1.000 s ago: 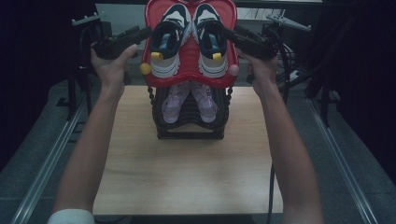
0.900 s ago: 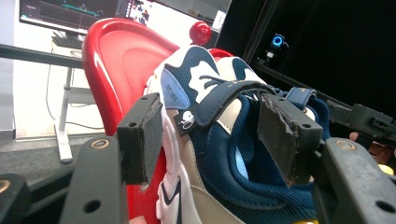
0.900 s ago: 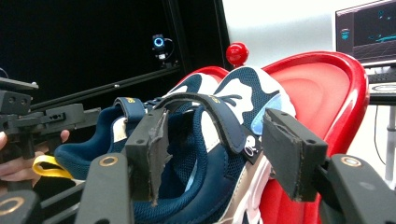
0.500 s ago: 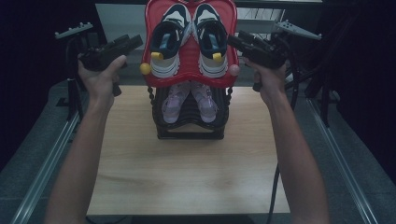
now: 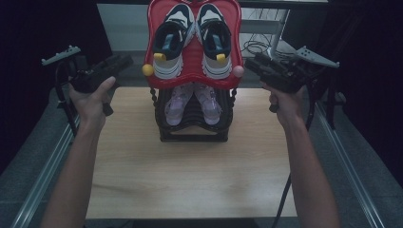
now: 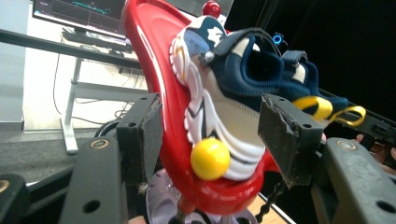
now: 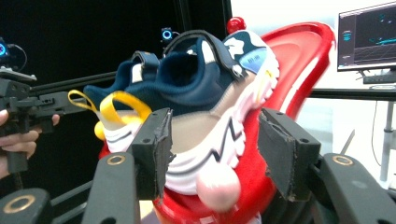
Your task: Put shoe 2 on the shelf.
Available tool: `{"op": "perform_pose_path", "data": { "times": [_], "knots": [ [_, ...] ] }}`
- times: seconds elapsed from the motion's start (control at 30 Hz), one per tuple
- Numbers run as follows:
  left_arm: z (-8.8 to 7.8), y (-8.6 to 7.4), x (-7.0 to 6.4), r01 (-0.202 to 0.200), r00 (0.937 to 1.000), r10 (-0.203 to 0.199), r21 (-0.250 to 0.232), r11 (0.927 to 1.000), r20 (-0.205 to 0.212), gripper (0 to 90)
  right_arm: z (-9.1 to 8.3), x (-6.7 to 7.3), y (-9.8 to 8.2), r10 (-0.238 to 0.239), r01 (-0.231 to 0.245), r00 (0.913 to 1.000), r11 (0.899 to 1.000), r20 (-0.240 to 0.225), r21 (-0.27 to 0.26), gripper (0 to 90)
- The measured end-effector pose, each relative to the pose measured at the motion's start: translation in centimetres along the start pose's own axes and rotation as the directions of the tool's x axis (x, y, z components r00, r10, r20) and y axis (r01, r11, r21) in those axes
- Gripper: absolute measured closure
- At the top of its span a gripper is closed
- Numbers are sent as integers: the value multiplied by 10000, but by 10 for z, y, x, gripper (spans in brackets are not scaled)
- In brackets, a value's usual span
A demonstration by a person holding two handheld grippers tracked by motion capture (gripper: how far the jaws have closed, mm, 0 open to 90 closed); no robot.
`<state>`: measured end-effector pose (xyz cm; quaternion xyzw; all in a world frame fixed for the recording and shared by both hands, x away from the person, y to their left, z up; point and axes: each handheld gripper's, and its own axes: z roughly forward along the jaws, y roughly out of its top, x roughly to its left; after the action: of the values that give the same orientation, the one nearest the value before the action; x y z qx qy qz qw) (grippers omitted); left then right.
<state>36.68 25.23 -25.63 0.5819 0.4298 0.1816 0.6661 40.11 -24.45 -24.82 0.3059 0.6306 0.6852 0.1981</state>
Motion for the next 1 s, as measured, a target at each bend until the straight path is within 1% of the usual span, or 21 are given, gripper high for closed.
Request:
{"op": "perform_pose_path", "data": {
  "times": [0.2,0.3,0.47,0.57,0.67,0.87,1.0],
  "knots": [
    [-6,-15,4,-62,9999,63,126,9999,-98,403,-15,-7,-14,71,-70,10000,10000,64,-62,457],
    [-7,-24,5,-117,9999,119,286,9995,-36,404,-19,-8,-23,-31,31,9999,10000,122,5,458],
    [-11,-41,7,-231,9997,235,540,9983,-76,406,-27,-10,-40,180,-182,9996,9998,219,88,459],
    [-13,-52,11,-77,10000,77,668,9977,4,407,-31,-11,-50,214,-217,9995,9997,234,99,458],
    [-17,-62,14,-19,10000,23,796,9968,-49,409,-34,-11,-63,247,-253,9993,9994,266,215,457],
    [-26,-81,16,-216,9995,235,961,9951,-189,411,-38,-10,-87,271,-285,9992,9986,310,444,456],
    [-28,-93,15,-177,9998,188,1089,9939,-85,414,-41,-10,-103,342,-359,9990,9973,286,643,454]
  ]
}}
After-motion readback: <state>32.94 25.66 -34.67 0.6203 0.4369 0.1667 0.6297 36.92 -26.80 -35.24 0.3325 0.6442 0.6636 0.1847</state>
